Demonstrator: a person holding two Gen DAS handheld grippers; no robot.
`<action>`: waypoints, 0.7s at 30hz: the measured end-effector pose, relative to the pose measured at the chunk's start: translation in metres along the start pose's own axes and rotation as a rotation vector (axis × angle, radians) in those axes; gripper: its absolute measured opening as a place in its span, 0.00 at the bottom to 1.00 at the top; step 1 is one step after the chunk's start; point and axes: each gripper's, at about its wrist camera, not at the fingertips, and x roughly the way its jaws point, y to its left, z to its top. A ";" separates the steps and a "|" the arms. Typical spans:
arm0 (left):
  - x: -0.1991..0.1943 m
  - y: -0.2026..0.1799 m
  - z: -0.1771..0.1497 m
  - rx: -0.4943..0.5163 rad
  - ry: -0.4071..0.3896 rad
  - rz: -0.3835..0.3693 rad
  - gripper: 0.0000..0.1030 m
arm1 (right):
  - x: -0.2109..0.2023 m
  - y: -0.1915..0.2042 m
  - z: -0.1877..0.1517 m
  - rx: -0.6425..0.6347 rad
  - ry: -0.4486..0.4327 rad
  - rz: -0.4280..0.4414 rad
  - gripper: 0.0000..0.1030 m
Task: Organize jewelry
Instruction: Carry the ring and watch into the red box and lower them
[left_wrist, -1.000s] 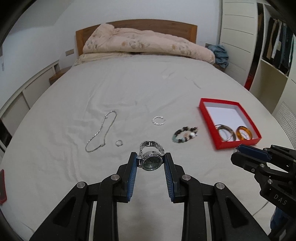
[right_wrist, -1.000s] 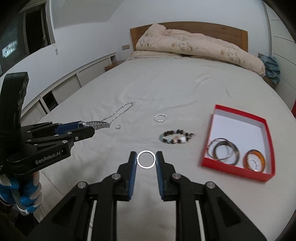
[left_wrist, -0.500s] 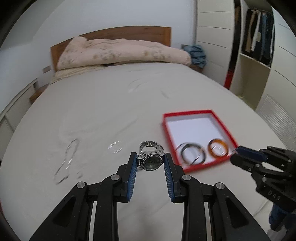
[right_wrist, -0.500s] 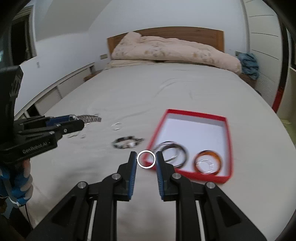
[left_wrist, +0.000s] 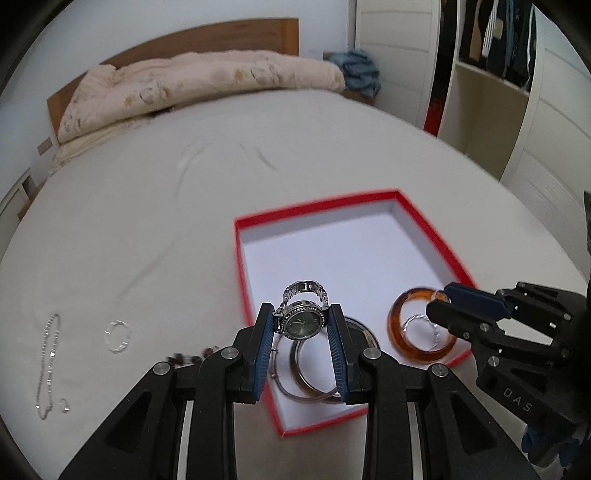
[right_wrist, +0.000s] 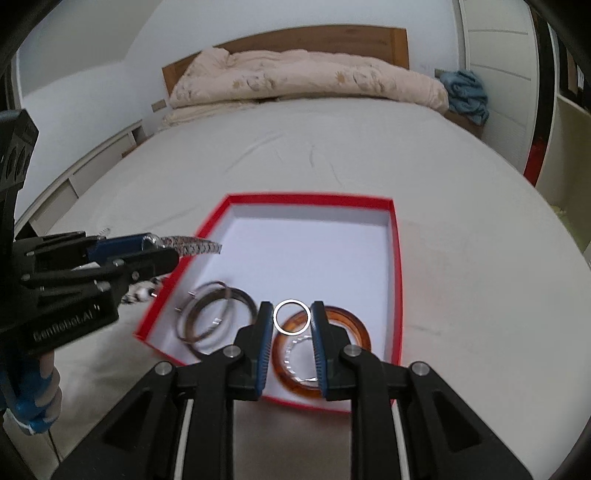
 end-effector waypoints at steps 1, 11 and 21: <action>0.005 -0.001 -0.002 0.002 0.007 0.001 0.28 | 0.006 -0.003 -0.003 0.002 0.011 -0.001 0.18; 0.043 -0.005 -0.018 0.011 0.055 -0.001 0.28 | 0.028 -0.014 -0.021 -0.006 0.047 -0.031 0.19; 0.041 -0.002 -0.022 0.007 0.055 -0.005 0.28 | 0.030 -0.011 -0.021 -0.041 0.053 -0.062 0.20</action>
